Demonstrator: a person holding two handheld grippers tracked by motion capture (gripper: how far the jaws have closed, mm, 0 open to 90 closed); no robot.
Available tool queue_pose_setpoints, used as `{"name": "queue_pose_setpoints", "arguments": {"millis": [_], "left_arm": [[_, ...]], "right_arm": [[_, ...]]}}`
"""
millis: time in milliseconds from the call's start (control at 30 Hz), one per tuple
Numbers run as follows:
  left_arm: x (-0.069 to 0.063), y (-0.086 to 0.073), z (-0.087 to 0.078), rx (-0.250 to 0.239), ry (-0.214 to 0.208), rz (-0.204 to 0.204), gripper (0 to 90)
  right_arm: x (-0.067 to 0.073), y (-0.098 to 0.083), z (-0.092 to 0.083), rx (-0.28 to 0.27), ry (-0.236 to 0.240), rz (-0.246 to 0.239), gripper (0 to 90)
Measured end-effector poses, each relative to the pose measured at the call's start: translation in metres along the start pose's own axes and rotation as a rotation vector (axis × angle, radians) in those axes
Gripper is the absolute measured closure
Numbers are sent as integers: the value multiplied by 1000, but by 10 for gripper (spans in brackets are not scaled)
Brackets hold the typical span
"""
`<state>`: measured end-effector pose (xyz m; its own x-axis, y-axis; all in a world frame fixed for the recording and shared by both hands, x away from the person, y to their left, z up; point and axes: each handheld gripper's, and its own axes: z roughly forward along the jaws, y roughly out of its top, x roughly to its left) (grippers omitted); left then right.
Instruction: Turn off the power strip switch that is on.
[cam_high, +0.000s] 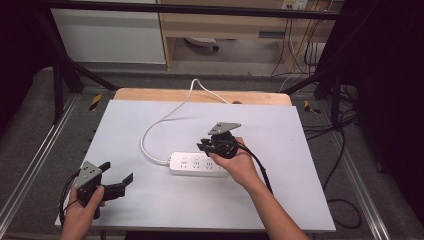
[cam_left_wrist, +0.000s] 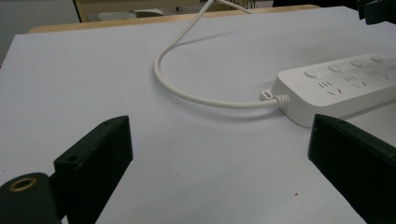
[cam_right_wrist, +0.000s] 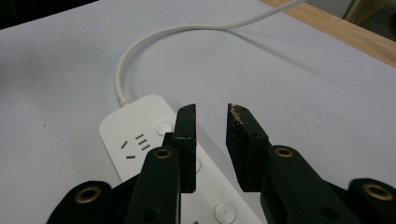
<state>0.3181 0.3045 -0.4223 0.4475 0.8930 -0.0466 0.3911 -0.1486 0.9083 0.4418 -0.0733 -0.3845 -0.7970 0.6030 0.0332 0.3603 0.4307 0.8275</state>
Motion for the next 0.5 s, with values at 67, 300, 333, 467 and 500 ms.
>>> {"name": "queue_pose_setpoints", "arguments": {"millis": [67,300,333,467,500], "left_arm": [[0,0,0,0,-1,-1,63],[0,0,0,0,0,2,63],[0,0,0,0,0,1,63],[0,0,0,1,1,2,63],[0,0,0,1,0,2,63]], "right_arm": [[1,-1,2,3,-2,-5,759],[2,-3,9,15,-15,-8,801],[2,-4,10,15,-18,-10,814],[3,-5,14,31,-18,-11,849],[3,-6,16,36,-17,-9,862]]}}
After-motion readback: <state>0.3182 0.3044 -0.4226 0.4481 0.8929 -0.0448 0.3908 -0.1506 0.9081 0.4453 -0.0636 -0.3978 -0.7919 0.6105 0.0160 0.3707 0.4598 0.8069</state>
